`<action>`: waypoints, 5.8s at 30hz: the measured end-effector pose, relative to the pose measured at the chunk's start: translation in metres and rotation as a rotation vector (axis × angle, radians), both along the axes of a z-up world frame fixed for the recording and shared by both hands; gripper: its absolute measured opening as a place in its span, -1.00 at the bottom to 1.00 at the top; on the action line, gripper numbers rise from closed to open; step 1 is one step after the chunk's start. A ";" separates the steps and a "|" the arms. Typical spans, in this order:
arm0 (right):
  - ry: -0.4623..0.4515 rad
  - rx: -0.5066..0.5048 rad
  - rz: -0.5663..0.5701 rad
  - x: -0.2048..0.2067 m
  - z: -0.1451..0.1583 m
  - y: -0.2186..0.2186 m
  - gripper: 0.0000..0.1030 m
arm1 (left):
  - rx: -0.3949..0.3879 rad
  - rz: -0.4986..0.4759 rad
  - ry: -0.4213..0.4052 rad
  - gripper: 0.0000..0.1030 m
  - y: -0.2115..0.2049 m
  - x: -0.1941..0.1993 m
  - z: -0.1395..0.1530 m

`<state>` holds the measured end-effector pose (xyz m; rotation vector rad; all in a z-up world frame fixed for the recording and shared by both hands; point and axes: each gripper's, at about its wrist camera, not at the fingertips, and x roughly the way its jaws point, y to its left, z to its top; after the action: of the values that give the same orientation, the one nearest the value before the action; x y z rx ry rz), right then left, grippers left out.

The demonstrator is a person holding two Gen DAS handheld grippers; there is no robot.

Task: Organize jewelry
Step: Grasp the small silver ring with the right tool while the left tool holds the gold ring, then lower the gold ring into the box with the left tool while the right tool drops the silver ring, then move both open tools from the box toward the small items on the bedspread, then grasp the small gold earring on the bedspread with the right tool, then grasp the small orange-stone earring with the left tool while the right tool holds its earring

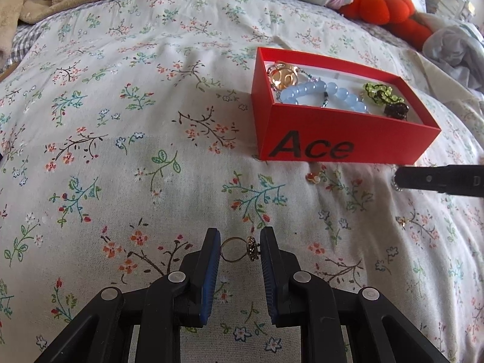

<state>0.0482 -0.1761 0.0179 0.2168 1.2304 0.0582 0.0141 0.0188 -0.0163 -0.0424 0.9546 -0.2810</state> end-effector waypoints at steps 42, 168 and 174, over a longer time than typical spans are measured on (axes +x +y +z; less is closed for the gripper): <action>-0.152 0.134 -0.064 0.004 0.069 -0.049 -0.69 | 0.005 -0.066 -0.033 -0.59 -0.085 0.074 0.048; 0.043 -0.036 0.043 -0.049 0.002 -0.035 -0.81 | -0.012 -0.090 -0.008 -0.40 -0.066 0.027 -0.014; 0.047 -0.019 0.015 -0.054 0.003 -0.055 -0.81 | -0.023 -0.086 -0.020 -0.45 -0.067 0.030 -0.016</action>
<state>-0.0056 -0.2308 0.0208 0.1937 1.2789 0.0548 0.0444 -0.0485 -0.0327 -0.0195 0.9345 -0.3705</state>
